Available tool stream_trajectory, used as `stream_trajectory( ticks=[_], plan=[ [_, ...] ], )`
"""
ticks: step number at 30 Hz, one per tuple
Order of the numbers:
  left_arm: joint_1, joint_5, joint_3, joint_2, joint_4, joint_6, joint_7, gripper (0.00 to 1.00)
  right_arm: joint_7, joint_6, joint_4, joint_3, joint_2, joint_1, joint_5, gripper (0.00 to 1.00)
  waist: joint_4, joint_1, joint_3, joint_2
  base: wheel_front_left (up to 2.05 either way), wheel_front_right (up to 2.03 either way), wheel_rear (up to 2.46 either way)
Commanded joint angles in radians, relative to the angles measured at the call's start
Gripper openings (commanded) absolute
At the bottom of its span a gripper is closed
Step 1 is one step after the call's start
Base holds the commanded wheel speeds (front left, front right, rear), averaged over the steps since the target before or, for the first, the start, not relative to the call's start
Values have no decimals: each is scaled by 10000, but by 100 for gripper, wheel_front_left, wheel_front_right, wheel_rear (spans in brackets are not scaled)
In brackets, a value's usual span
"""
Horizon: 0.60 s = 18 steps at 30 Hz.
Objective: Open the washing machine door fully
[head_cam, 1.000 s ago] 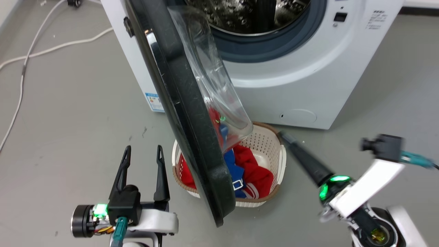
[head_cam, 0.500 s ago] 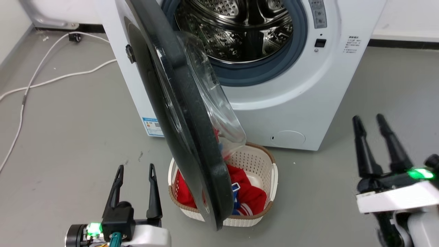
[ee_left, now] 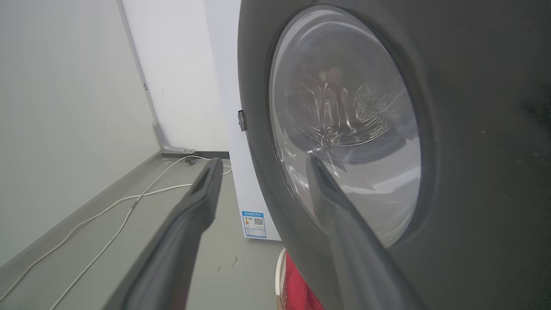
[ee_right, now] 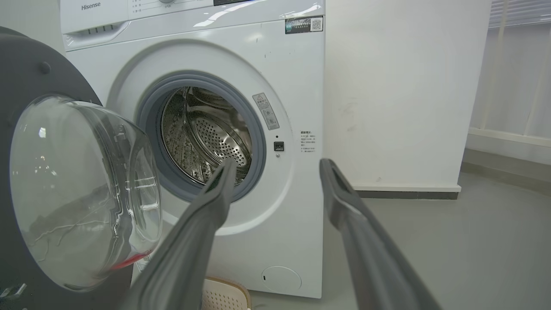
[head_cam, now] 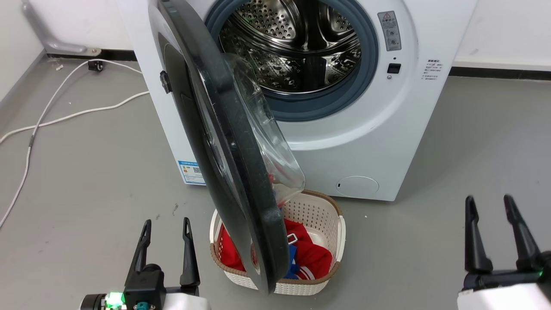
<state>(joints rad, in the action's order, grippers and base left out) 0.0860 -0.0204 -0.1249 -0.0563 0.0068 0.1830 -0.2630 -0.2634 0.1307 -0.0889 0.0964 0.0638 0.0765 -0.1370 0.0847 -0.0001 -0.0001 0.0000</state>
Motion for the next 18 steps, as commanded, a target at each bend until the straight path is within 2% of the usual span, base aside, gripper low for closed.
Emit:
stream_trajectory(
  ticks=[1,5,18],
  plan=[
    [117,51,30,-15,-26,-23,-28,100,-16,1,6,-10,-88,333,229,100,-22,1,-16,0,0,0,0],
    [144,46,45,-10,-25,-46,-27,100,-17,0,-35,-9,-136,752,486,100,-73,1,-39,0,0,0,0],
    [289,-24,116,8,31,-106,-27,100,-18,1,43,-11,-148,1197,-56,100,-207,1,-107,0,0,0,0]
  ],
)
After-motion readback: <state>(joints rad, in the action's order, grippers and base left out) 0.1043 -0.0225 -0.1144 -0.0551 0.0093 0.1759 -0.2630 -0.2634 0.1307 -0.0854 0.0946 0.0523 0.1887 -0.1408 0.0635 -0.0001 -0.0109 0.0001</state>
